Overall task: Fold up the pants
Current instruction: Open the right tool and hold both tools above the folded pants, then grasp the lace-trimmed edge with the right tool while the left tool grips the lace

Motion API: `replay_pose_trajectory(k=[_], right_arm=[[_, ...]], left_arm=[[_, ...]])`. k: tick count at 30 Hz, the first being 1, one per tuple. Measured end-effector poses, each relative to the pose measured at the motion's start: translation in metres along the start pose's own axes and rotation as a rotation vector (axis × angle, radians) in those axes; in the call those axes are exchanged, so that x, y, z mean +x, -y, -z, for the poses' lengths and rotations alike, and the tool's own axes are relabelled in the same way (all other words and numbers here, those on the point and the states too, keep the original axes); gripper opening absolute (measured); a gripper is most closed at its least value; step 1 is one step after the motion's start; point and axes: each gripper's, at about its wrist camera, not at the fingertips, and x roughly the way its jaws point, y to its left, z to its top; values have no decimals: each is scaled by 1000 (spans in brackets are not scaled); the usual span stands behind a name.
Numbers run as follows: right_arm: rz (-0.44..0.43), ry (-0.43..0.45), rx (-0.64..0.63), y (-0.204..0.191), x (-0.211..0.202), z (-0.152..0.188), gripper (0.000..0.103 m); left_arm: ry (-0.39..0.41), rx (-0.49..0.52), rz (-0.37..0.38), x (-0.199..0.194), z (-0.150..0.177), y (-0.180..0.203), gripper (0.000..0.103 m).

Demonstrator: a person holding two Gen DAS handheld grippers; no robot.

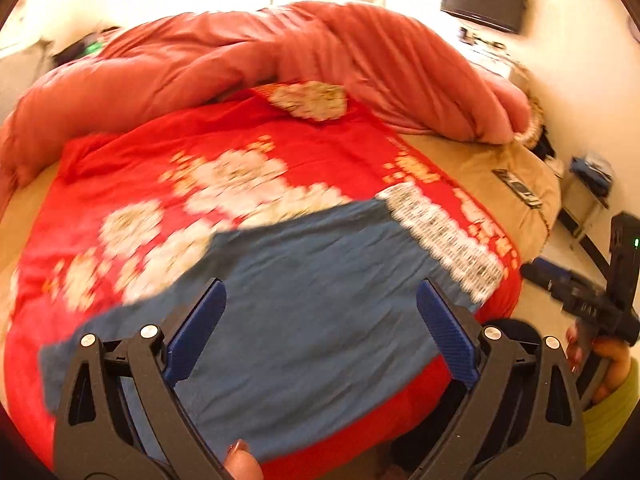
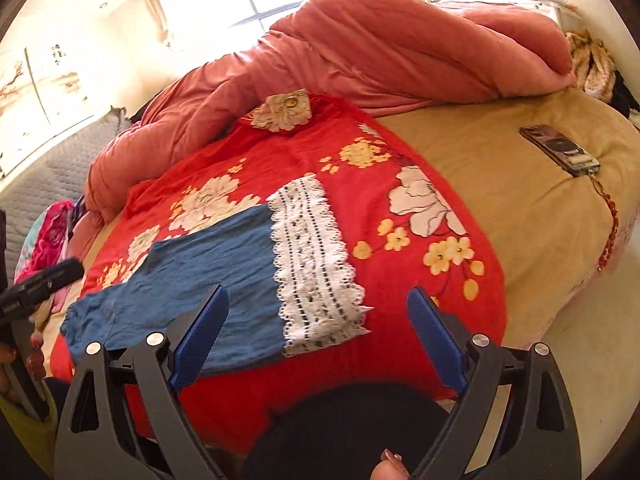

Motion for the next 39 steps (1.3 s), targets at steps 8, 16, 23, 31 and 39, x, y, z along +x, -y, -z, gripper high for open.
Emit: replay_pose_trajectory(k=[8,16,23,31,39], right_arm=[[-30,-77,39,6,29,9,90],[-83,-171,104,13,52,13,88],[-144,-196,104,10,57,12,45],[-212,-244,147,8,76,7,40],[-284,-224,265,19,84,2,28]], left_arm=[[-136,172,9,93,-54,36,90],[-241,214,89,178,-84,48,87],[-321,118,213,221,-91,35,55],[-391,143,371,247,-89,39,39],[-388,148,458,257,-85,42,39]])
